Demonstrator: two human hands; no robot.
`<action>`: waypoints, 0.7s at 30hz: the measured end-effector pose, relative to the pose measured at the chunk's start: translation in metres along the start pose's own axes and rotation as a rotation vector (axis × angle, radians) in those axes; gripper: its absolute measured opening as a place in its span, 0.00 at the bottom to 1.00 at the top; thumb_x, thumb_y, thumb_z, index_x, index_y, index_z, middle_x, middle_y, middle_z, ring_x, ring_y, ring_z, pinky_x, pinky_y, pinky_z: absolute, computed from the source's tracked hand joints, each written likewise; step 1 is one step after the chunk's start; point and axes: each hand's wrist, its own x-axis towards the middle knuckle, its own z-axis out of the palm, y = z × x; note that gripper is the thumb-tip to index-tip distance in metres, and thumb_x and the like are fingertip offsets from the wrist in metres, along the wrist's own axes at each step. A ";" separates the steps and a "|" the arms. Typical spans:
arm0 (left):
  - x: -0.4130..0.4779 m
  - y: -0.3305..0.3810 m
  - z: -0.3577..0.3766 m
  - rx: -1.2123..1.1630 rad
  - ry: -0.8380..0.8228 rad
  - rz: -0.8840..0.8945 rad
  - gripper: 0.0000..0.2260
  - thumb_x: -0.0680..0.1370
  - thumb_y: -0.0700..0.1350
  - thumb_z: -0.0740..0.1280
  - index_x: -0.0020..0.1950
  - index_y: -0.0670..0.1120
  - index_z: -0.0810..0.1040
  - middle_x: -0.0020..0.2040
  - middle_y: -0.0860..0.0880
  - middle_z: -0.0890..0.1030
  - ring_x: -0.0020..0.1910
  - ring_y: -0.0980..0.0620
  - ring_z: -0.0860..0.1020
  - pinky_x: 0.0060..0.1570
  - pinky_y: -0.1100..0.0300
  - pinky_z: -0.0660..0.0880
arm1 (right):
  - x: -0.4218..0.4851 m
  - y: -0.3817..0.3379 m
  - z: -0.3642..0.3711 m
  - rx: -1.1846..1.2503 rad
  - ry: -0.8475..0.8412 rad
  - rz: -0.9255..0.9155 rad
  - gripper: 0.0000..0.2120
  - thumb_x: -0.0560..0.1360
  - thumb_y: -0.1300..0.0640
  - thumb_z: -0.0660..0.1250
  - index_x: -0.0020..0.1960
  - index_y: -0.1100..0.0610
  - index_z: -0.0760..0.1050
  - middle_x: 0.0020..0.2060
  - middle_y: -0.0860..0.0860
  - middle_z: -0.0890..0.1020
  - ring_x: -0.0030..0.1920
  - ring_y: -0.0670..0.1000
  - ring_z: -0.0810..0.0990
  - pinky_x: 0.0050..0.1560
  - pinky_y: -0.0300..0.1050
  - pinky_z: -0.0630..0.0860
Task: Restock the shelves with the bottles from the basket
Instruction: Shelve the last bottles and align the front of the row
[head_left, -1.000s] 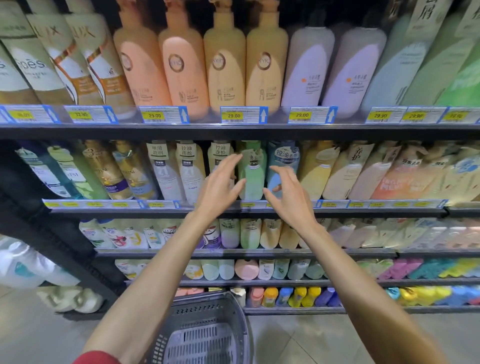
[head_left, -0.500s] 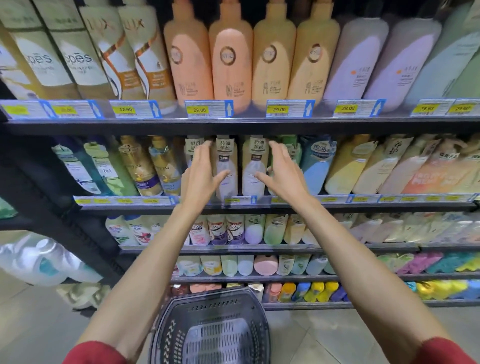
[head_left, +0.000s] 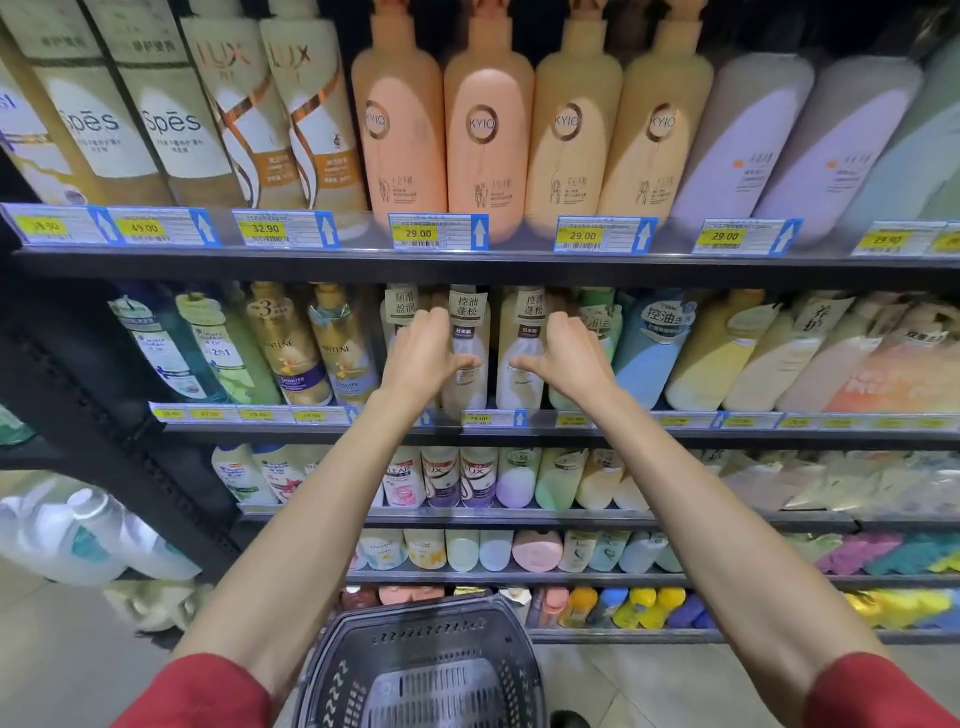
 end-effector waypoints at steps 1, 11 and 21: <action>0.002 0.001 0.000 0.014 -0.009 -0.006 0.26 0.69 0.57 0.80 0.45 0.45 0.65 0.45 0.44 0.73 0.49 0.37 0.79 0.42 0.52 0.68 | 0.001 0.001 0.003 -0.001 0.001 0.003 0.27 0.69 0.43 0.77 0.44 0.58 0.63 0.39 0.54 0.73 0.44 0.61 0.78 0.37 0.48 0.66; 0.013 0.005 -0.004 -0.016 -0.047 -0.040 0.26 0.66 0.54 0.83 0.33 0.49 0.64 0.31 0.53 0.68 0.36 0.46 0.73 0.34 0.56 0.66 | 0.006 0.006 0.014 -0.018 0.003 0.000 0.29 0.67 0.42 0.79 0.35 0.54 0.60 0.30 0.46 0.64 0.35 0.56 0.70 0.35 0.47 0.66; 0.025 0.015 -0.005 -0.016 -0.081 -0.120 0.28 0.68 0.61 0.79 0.30 0.44 0.66 0.29 0.49 0.69 0.37 0.44 0.75 0.37 0.55 0.67 | 0.013 0.000 0.010 -0.052 -0.002 0.023 0.28 0.66 0.43 0.80 0.32 0.54 0.62 0.27 0.47 0.66 0.33 0.56 0.72 0.32 0.46 0.64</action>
